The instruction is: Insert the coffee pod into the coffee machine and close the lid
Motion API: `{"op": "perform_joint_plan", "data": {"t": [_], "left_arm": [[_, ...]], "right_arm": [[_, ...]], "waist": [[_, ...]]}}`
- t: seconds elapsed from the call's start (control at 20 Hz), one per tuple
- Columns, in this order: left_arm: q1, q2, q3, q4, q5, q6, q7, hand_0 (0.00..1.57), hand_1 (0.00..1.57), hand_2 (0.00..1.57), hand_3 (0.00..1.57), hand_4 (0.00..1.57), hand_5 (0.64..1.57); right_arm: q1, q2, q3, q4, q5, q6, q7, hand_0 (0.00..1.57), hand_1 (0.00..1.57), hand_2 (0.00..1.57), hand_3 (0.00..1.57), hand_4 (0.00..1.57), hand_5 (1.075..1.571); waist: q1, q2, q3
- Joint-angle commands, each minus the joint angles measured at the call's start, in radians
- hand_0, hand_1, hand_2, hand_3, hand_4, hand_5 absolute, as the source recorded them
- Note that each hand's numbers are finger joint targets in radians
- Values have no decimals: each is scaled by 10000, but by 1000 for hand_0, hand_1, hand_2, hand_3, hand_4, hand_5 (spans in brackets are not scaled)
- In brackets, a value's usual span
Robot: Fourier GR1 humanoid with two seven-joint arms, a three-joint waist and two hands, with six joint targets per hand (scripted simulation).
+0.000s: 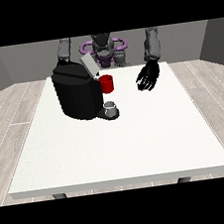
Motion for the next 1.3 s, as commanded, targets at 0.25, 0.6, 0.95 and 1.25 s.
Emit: {"op": "perform_joint_plan", "data": {"t": [0.25,0.6,0.95,1.25], "left_arm": [[-297,193,-832,1244,-1760,-71,219,877,877,1003,820,284,1571],[-994,-354,-565,1996,-2177,-513,180,870,870,1021,921,413,1571],[-1273,-640,26,1767,-1510,-942,-636,1369,1369,1368,1298,482,1571],[-1718,-809,370,1556,-1132,-1968,-699,1420,1420,1410,1332,518,1571]], "right_arm": [[-105,57,42,542,-70,239,-66,0,0,0,0,0,1571],[-212,-242,-276,1158,-377,427,-202,0,0,0,0,0,1571],[226,114,-396,1816,-314,-47,-708,0,0,0,0,0,1571],[-62,-239,-473,2535,257,-443,-491,0,0,0,0,0,1571]], "waist": [[-202,-10,1],[-98,-449,0],[245,-921,1],[470,-1093,1]]}}
